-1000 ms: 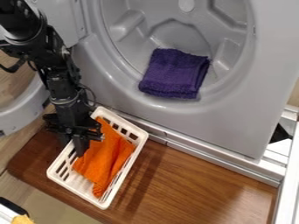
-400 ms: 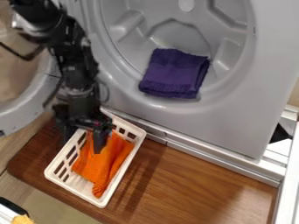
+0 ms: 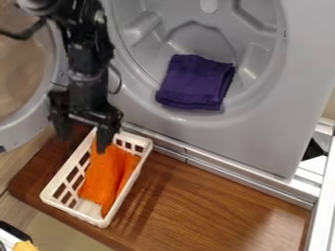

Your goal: Moved the plastic laundry basket to the left of washing machine

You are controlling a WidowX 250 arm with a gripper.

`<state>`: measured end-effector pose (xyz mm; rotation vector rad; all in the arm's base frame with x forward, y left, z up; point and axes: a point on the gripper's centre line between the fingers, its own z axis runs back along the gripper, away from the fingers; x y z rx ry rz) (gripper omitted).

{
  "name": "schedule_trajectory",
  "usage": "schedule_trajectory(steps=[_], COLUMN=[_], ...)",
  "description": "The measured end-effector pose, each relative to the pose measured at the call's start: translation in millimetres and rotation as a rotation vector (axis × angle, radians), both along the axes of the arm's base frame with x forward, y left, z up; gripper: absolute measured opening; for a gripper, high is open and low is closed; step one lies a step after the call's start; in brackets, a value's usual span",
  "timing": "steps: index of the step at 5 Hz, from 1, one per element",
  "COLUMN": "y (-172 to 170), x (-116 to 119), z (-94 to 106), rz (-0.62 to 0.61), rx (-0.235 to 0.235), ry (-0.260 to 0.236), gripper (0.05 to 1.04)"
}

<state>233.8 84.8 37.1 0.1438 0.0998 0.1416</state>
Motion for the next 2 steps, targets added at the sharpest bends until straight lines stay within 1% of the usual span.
schedule_trajectory(steps=[1,2], y=[-5,-17], x=[-1,-3], z=[22.0,39.6], rz=[-0.008,-0.024], rx=[0.046,0.093], ry=[-0.029,-0.065], gripper=[0.999,0.999])
